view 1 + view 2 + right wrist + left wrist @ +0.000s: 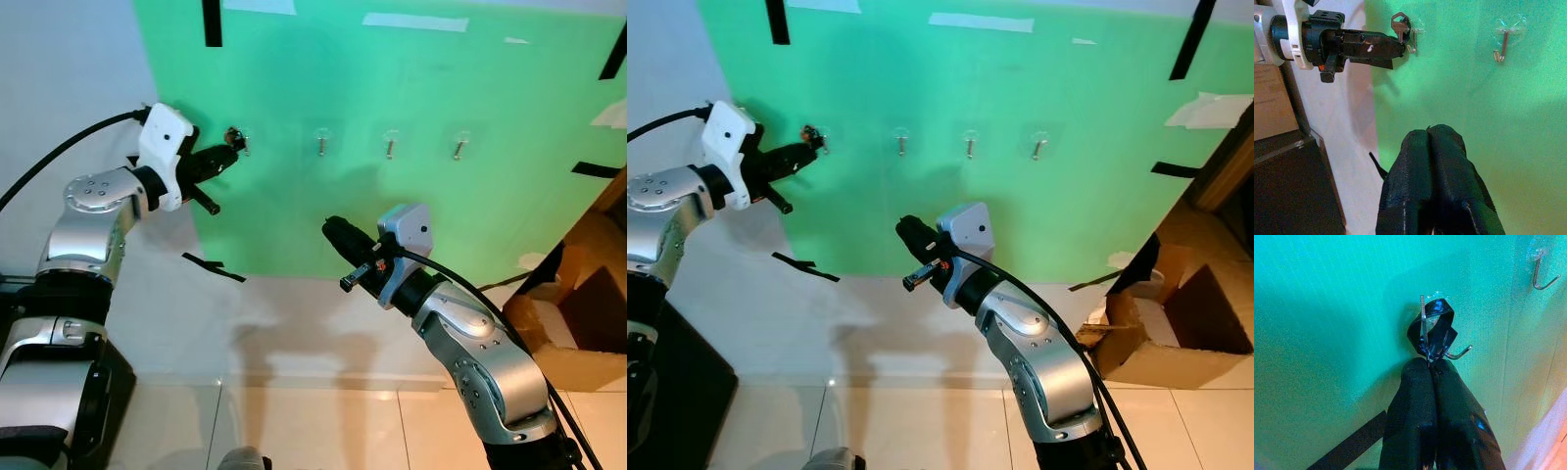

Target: Hang keys on a hook

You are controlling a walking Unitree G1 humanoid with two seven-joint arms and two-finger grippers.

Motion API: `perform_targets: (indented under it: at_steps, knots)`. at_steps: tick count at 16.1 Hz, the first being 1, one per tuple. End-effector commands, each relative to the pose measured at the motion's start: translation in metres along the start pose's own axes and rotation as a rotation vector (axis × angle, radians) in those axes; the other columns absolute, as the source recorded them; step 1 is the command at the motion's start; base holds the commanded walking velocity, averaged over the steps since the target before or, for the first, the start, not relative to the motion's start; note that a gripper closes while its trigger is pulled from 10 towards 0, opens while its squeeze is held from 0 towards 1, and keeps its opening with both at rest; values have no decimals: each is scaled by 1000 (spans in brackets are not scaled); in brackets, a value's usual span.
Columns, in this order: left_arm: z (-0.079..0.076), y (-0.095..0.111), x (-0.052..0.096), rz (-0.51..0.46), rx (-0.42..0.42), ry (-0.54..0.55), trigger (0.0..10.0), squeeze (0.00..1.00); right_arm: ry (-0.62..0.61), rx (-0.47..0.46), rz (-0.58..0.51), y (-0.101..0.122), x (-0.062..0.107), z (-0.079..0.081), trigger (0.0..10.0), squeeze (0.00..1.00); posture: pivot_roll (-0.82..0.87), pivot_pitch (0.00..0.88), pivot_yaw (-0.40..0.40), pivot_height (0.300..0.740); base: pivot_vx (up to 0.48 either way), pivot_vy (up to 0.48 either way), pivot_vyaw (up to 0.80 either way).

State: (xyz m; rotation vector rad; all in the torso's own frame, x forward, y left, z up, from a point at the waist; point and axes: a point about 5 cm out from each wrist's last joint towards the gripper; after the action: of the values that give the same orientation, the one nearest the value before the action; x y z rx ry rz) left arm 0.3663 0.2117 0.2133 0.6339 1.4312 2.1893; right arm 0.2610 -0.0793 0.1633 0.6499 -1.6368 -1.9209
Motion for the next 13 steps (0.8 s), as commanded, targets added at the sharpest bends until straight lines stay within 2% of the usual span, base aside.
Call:
perform_targets:
  at_steps: [1,7,10,13]
  knots:
    - [-7,7,-10,-11,-34,-54,10000,0,9,7,1,3,-1,0,10000,0,23,0,4,740,0,0,0]
    - [-9,-2,1,51,-123,-73,10000,0,-4,12,8,1,0,-1,10000,0,15,0,15,740,0,0,0]
    - [0,-5,13,72,-140,-28,10000,0,-12,19,14,0,0,-2,10000,0,21,0,8,740,0,0,0]
    - [1,-6,16,84,-150,-26,10000,0,-10,23,17,0,-1,-2,10000,0,21,0,8,740,0,0,0]
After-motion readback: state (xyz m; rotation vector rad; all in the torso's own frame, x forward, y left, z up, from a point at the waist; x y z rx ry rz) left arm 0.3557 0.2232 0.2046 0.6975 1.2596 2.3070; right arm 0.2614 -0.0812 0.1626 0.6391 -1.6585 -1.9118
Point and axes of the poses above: a point about 5 cm out from each wrist's last joint towards the gripper, its own x axis pointing back from the gripper into the wrist, its own y axis along the axis of the wrist's last joint, z = x × y, and after that the axes turned 5 degrees about -x, right-handed
